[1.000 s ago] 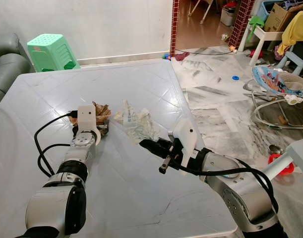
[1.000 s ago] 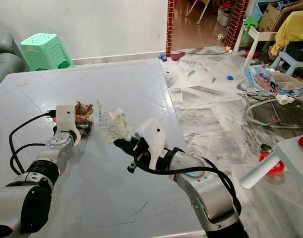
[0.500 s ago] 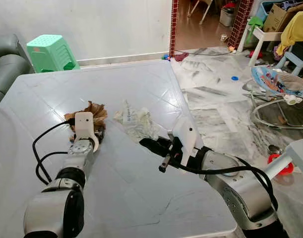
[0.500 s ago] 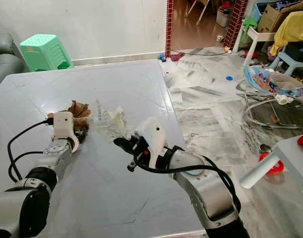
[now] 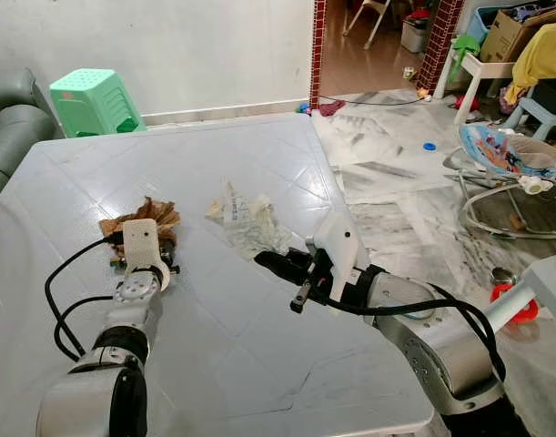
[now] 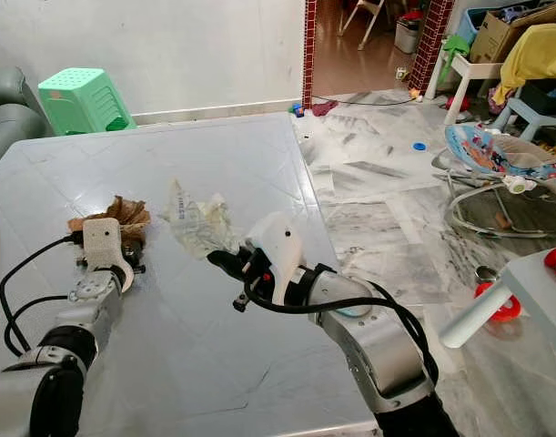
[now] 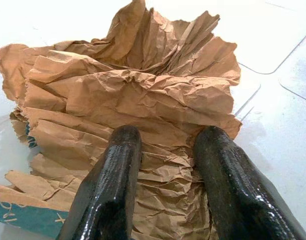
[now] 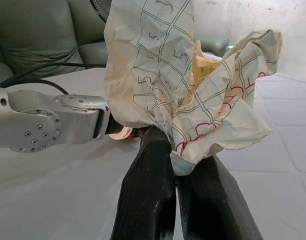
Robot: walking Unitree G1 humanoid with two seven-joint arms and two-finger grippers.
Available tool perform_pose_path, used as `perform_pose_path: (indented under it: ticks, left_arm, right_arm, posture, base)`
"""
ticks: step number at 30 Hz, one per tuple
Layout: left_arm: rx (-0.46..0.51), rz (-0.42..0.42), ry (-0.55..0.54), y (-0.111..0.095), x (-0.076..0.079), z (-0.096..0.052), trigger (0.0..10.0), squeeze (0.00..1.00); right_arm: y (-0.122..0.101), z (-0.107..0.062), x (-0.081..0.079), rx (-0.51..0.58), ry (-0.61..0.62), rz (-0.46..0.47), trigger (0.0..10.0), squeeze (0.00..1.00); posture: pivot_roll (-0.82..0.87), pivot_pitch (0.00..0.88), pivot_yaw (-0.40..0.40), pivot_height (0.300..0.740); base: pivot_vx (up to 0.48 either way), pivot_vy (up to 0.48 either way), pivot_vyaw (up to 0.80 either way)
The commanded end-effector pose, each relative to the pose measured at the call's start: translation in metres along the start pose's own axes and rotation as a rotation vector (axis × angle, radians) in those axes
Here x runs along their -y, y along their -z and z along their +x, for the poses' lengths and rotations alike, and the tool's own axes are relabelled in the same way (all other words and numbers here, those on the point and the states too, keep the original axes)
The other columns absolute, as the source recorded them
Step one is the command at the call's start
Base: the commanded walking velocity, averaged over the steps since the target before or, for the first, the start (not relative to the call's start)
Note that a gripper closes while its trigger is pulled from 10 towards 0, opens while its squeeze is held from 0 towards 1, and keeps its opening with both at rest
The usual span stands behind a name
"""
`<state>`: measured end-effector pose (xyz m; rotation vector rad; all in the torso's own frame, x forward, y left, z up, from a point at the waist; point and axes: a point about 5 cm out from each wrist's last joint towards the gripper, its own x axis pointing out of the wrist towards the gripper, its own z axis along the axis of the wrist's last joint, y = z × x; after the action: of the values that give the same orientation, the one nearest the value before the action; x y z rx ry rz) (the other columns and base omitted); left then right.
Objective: Picking trash to rubbish bin
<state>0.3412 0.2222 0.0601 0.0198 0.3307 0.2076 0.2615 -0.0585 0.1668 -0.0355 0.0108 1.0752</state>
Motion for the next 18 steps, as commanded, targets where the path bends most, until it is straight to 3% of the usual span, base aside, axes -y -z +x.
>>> perform_pose_path:
  ticks: [1,6,7,9,18]
  left_arm:
    - [-0.070,-0.007,-0.009,0.022,0.000,-0.006,0.0,0.00]
    - [0.006,-0.019,0.042,0.024,0.015,-0.011,0.0,0.00]
    - [0.083,-0.044,0.077,0.018,0.022,-0.014,0.0,0.00]
    - [0.132,-0.052,0.104,0.015,0.028,-0.017,0.0,0.00]
    - [0.318,-0.033,0.135,-0.004,0.039,-0.032,0.0,0.00]
  right_arm:
    - [-0.002,0.003,-0.001,0.004,-0.014,-0.019,0.0,0.00]
    - [-0.002,0.005,0.000,0.004,-0.018,-0.027,0.0,0.00]
    - [-0.002,0.005,0.001,0.005,-0.019,-0.029,0.0,0.00]
    - [-0.001,0.005,0.002,0.005,-0.019,-0.031,0.0,0.00]
    - [-0.002,0.009,0.003,0.013,-0.025,-0.042,0.0,0.00]
  posture:
    - [-0.11,0.000,0.029,0.740]
    - [-0.11,0.000,0.027,0.740]
    - [-0.10,0.000,0.024,0.740]
    - [-0.10,0.000,0.022,0.740]
    - [-0.08,0.000,0.018,0.740]
  base:
    - [0.000,0.000,0.00]
    - [0.000,0.000,0.00]
    - [0.000,0.000,0.00]
    - [0.000,0.000,0.00]
    - [0.000,0.000,0.00]
